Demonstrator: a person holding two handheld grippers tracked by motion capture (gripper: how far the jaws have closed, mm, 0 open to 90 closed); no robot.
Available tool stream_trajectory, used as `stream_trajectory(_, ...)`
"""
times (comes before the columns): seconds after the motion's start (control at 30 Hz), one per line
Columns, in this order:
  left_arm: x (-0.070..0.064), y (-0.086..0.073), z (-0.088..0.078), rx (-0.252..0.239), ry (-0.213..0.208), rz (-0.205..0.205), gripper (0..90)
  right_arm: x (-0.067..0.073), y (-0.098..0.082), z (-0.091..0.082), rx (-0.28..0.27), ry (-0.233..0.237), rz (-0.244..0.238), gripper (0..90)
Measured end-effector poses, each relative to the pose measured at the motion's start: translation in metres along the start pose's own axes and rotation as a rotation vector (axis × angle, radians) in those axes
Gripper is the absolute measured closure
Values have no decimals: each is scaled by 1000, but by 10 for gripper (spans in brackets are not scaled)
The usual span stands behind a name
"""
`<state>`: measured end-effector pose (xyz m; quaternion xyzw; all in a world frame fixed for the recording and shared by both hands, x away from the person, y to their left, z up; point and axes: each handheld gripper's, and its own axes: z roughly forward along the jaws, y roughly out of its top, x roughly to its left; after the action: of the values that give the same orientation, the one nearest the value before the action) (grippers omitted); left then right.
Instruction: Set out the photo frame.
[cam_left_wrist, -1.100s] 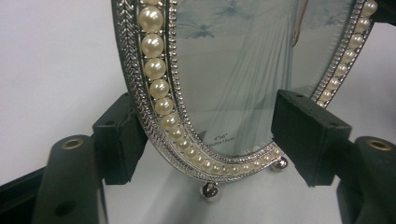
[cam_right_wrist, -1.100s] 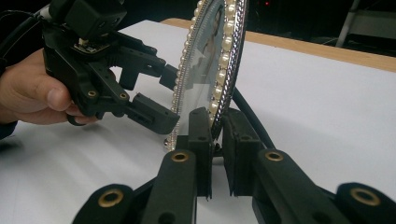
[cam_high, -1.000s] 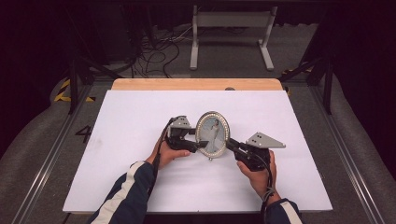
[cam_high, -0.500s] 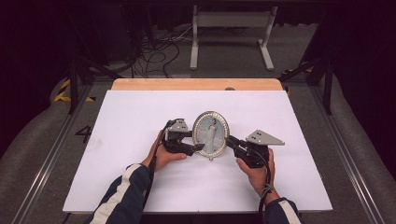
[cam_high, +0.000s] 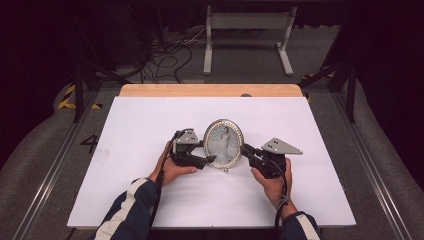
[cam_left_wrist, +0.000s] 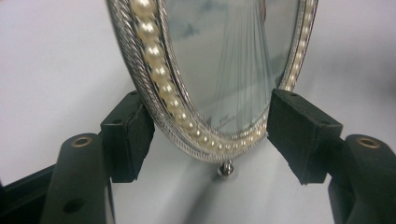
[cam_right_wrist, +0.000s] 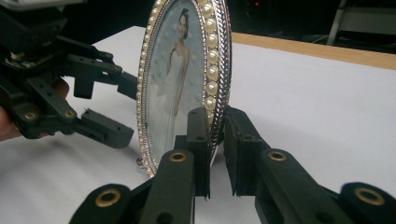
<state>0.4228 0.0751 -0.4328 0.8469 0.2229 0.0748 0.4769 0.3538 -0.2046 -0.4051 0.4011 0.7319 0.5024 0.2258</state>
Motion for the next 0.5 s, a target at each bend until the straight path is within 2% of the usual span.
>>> stream_trajectory(0.1,0,3,-7,-57,12,-11,328,0,-1,0,1,-12,9,771)
stream_trajectory(0.13,1,3,-9,-61,28,-12,371,0,-2,0,1,-11,11,771)
stream_trajectory(0.17,2,3,-10,-67,26,-18,403,0,-2,0,2,-13,9,769)
stream_trajectory(0.3,6,0,-13,-75,23,-37,491,0,-4,0,11,-11,14,753)
stream_trajectory(0.5,5,2,-14,-59,40,-10,564,2,-7,3,32,-2,15,743)
